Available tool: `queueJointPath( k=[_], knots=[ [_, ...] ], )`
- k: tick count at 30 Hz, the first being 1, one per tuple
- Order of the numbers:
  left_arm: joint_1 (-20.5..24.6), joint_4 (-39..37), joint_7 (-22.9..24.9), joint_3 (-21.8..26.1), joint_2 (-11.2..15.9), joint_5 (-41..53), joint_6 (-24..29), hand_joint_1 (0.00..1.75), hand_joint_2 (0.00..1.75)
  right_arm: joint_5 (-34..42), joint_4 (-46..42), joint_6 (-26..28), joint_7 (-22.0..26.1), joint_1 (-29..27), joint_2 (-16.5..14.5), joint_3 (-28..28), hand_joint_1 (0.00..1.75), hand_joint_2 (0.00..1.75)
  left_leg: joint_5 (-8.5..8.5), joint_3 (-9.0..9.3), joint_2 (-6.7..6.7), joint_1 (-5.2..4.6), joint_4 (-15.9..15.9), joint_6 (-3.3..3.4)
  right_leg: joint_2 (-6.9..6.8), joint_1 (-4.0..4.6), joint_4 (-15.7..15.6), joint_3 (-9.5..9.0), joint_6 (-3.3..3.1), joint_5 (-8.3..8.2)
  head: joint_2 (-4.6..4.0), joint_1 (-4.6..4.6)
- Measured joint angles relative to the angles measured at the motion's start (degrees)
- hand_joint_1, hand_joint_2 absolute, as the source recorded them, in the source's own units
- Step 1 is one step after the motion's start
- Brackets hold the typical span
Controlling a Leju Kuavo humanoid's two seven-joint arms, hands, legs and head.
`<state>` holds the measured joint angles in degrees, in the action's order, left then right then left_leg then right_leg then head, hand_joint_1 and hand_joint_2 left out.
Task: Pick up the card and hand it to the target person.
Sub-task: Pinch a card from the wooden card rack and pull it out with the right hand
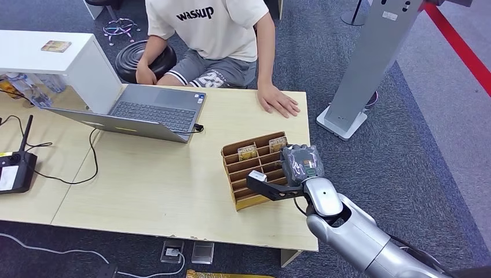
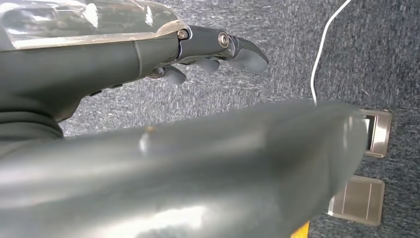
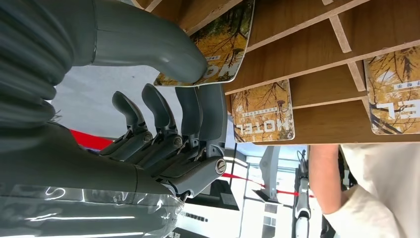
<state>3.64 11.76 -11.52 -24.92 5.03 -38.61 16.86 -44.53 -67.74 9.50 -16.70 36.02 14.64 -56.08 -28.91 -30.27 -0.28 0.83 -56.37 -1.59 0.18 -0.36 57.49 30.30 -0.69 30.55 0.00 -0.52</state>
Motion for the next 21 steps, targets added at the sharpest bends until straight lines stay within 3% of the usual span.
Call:
queueJointPath(
  k=[21],
  knots=[
    [0.0, 0.0, -0.7, -1.1, 0.7, -1.9, 0.0, 0.00, 1.75, 3.2, -0.8, -0.9, -0.6, 0.6, 0.4, 0.4, 1.48, 1.75, 0.00, 0.01, 0.01, 0.00, 0.0, 0.00, 0.01, 0.00, 0.0, 0.00, 0.00, 0.00, 0.00, 0.01]
  ],
)
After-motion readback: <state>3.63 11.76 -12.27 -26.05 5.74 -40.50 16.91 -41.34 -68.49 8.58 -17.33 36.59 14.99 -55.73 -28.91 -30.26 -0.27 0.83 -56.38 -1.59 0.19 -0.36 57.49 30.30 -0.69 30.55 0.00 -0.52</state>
